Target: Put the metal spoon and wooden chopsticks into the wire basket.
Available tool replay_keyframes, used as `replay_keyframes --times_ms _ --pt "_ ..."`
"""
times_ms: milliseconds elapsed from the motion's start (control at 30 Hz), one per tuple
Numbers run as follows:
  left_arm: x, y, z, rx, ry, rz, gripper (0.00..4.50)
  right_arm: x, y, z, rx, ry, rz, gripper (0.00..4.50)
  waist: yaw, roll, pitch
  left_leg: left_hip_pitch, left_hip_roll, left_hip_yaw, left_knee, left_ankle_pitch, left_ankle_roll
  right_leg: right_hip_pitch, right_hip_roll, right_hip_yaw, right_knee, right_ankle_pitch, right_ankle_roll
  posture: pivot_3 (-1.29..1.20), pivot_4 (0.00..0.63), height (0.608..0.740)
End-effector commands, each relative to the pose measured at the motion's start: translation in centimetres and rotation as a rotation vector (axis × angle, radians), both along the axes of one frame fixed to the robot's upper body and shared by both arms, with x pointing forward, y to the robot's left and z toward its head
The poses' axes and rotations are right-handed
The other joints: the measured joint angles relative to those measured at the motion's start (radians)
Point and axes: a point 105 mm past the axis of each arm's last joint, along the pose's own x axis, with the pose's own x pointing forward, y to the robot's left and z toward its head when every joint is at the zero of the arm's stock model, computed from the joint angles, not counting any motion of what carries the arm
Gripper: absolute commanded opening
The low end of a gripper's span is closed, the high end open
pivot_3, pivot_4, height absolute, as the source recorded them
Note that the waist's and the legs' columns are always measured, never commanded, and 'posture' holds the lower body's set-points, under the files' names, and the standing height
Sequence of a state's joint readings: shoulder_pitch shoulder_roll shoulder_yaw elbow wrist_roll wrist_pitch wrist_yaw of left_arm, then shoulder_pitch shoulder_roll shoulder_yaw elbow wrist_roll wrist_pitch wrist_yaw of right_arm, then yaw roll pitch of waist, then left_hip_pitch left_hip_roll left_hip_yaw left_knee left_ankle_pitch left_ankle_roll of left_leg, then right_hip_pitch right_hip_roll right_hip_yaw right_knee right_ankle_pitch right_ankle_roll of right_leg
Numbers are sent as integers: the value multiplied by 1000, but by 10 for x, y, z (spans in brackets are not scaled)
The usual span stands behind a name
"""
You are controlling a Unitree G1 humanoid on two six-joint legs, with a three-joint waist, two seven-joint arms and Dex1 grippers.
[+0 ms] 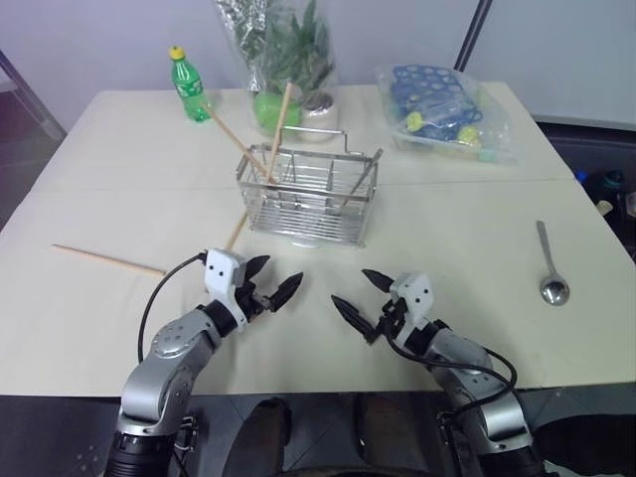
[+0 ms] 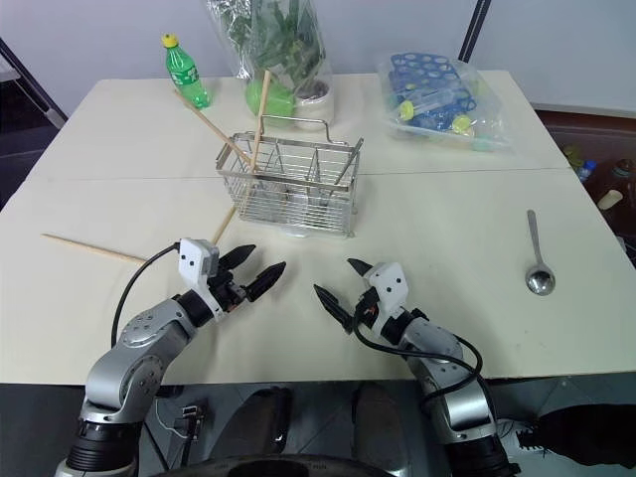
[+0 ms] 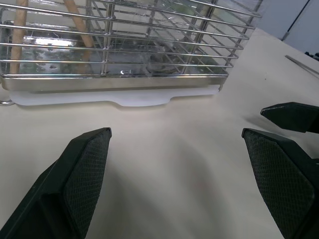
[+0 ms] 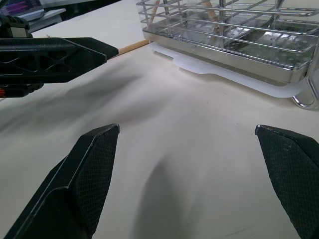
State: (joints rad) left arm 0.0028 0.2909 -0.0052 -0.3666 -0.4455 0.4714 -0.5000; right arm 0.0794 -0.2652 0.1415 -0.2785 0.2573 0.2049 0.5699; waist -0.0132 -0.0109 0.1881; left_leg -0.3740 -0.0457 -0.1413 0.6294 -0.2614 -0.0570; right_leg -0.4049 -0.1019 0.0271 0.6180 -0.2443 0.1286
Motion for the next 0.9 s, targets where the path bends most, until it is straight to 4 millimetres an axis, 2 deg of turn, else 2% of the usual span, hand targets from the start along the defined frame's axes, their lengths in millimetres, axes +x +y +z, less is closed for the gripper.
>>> replay_keyframes --times_ms 33,900 --pt "-3 -3 13 -1 -59 -18 4411 -2 4 13 20 -54 19 4500 0 0 0 0 0 0 0 0 0 0 0 0 0 0 0 0 150 740" --pt "-4 8 -1 15 -53 -25 4411 0 2 11 3 -61 6 4500 0 0 0 0 0 0 0 0 0 0 0 0 0 0 0 0 150 740"
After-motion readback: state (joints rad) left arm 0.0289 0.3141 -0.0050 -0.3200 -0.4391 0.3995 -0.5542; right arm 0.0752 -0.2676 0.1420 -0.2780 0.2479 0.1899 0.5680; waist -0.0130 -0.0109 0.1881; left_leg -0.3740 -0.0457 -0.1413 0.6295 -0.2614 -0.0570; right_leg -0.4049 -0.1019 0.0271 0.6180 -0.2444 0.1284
